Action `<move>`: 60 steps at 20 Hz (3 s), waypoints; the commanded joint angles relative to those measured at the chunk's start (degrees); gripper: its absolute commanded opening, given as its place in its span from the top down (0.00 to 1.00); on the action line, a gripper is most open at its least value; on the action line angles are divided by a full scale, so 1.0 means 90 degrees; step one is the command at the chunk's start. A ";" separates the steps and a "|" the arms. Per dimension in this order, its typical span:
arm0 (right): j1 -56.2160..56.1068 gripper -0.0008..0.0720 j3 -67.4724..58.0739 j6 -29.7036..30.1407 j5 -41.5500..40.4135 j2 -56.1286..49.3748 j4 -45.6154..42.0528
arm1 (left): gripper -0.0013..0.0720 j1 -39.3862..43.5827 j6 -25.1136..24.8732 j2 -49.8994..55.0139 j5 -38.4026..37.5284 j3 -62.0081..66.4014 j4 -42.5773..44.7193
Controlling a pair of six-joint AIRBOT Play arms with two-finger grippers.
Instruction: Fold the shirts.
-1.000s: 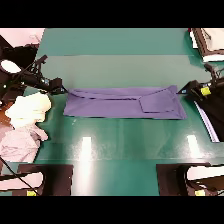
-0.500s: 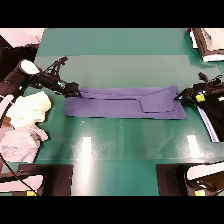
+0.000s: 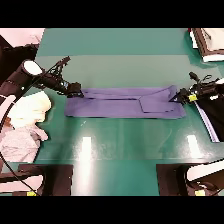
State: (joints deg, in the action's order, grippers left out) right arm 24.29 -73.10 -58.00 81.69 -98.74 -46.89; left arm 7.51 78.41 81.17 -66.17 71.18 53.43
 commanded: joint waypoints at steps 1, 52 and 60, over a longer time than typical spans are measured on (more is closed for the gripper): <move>-0.0032 0.97 -0.0007 0.0153 0.0070 0.0396 0.0102 | 0.95 0.0017 0.0250 0.0002 0.0393 0.0010 -0.0335; -0.6130 0.20 -0.3254 -0.1260 -0.1338 -0.0270 -0.0590 | 0.95 -0.1532 -0.0435 0.0010 -0.1593 0.2807 0.0814; -0.3730 0.02 0.0216 -0.1984 -0.2147 0.0765 0.0211 | 0.95 -0.1518 -0.0427 0.0029 -0.1506 0.2691 0.0780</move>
State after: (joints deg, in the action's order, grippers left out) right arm -15.25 -79.57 -74.11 65.04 -93.36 -49.58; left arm -6.13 74.52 81.41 -80.12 95.59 60.53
